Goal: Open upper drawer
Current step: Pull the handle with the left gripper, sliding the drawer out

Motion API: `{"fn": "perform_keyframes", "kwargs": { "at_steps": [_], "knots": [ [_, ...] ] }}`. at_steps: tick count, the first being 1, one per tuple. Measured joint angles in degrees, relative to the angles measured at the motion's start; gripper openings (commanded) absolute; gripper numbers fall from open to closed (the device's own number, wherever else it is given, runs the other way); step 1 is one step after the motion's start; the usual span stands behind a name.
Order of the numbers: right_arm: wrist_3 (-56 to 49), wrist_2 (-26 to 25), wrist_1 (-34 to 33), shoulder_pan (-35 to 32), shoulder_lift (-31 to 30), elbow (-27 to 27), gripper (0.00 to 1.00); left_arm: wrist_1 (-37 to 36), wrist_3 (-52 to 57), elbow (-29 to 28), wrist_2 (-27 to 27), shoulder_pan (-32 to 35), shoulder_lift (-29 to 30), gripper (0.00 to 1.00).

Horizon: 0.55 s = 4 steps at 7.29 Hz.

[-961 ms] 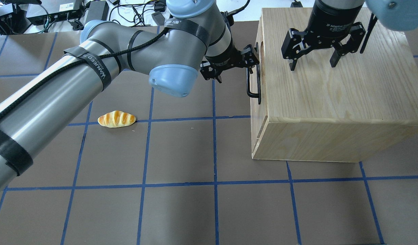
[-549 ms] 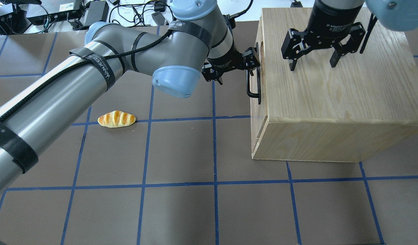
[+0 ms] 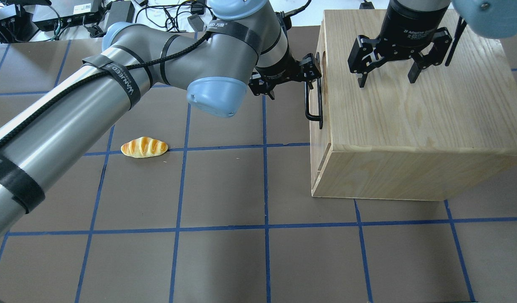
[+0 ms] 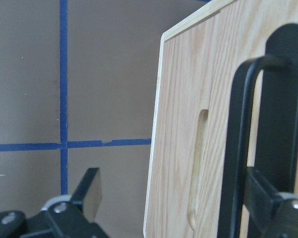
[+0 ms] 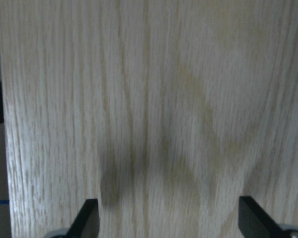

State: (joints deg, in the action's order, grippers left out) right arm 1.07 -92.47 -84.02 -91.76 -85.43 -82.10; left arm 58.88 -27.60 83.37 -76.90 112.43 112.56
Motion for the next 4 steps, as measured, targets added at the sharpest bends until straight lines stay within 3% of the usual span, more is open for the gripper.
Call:
{"fn": "perform_keyframes", "kwargs": {
  "at_steps": [4],
  "knots": [
    [0.0, 0.0, 0.0, 0.0, 0.0, 0.0, 1.00, 0.1, 1.9, 0.0, -1.7, -0.2, 0.1, 1.00]
  ]
}}
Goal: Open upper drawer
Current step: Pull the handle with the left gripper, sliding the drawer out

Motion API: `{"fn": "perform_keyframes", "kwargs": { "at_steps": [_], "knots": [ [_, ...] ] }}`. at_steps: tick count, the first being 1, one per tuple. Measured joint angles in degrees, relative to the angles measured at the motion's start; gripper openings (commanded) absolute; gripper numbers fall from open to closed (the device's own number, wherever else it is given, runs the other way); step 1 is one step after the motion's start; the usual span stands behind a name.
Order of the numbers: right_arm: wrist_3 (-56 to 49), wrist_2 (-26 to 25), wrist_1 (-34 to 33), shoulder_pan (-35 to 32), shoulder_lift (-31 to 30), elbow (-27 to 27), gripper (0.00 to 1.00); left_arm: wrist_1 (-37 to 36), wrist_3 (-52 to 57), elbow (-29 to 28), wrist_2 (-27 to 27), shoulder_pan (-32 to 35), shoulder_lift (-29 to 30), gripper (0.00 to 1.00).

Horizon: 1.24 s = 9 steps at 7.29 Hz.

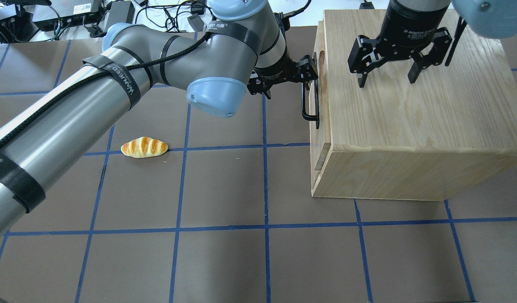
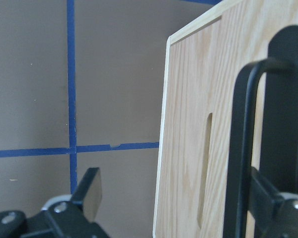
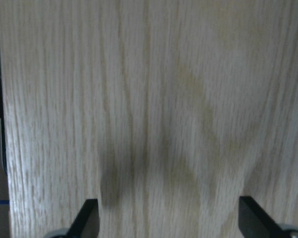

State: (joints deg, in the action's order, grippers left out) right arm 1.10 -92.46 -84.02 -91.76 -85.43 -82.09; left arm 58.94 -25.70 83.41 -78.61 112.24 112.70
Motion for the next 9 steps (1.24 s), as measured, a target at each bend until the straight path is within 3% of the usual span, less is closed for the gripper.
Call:
{"fn": "perform_keyframes", "kwargs": {
  "at_steps": [9],
  "knots": [
    [0.0, 0.0, 0.0, 0.0, 0.0, 0.0, 1.00, 0.4, 0.6, -0.2, -0.4, -3.0, -0.1, 1.00]
  ]
}}
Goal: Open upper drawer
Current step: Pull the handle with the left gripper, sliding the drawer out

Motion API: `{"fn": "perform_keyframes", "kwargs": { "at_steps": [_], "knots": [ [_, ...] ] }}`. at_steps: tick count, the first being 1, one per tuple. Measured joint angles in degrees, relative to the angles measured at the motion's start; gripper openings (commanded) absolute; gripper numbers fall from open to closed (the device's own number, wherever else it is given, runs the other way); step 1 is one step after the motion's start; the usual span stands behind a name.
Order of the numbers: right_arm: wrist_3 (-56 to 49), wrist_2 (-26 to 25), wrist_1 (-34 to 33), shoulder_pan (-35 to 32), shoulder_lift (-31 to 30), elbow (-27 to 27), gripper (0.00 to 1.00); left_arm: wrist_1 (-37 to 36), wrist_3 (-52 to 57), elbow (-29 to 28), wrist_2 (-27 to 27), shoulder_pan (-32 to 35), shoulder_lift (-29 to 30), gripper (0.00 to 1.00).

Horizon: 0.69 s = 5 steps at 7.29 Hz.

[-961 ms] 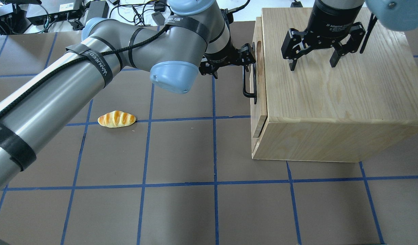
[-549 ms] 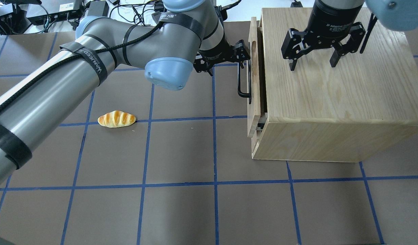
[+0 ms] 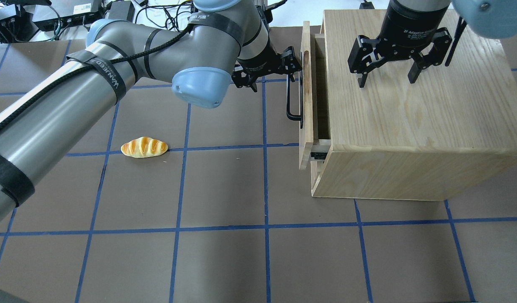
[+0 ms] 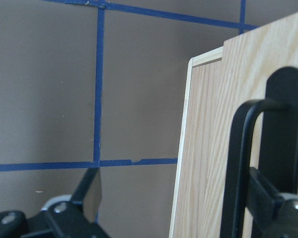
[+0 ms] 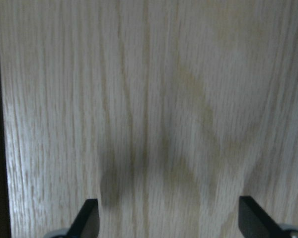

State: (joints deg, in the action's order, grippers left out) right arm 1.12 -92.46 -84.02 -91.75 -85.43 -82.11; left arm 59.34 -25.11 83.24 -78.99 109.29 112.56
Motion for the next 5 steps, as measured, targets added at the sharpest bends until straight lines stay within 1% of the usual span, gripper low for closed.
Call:
{"fn": "perform_keyframes", "kwargs": {
  "at_steps": [5],
  "knots": [
    [0.0, 0.0, 0.0, 0.0, 0.0, 0.0, 1.00, 2.9, 2.5, -0.1, -1.5, -1.4, -1.0, 1.00]
  ]
}}
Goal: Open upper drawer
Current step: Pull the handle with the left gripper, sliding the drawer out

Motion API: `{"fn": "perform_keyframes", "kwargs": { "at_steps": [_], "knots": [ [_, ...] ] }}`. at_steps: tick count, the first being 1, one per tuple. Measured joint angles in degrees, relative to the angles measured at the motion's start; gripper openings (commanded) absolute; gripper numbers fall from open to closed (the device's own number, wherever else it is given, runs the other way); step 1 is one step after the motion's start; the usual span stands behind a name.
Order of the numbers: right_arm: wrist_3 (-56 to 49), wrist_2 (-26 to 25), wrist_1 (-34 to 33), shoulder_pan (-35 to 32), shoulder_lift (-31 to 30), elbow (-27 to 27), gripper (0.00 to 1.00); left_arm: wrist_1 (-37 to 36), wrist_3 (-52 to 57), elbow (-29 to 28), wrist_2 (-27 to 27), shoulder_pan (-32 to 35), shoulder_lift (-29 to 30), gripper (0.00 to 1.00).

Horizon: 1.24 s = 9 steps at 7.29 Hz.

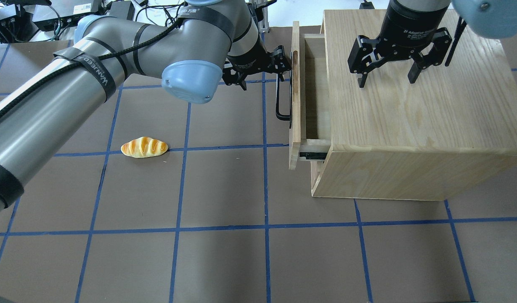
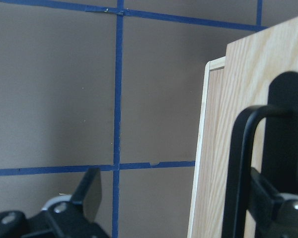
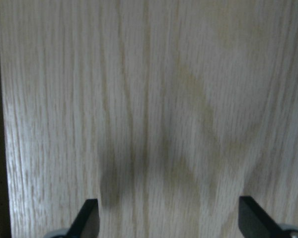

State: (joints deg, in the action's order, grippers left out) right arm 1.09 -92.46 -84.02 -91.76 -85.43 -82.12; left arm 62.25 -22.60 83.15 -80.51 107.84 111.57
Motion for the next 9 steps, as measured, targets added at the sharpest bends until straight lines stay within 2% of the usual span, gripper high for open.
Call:
{"fn": "perform_keyframes", "kwargs": {
  "at_steps": [9],
  "knots": [
    [0.1, 0.0, 0.0, 0.0, 0.0, 0.0, 1.00, 2.7, 5.6, -0.6, -2.7, -2.8, -0.8, 1.00]
  ]
}}
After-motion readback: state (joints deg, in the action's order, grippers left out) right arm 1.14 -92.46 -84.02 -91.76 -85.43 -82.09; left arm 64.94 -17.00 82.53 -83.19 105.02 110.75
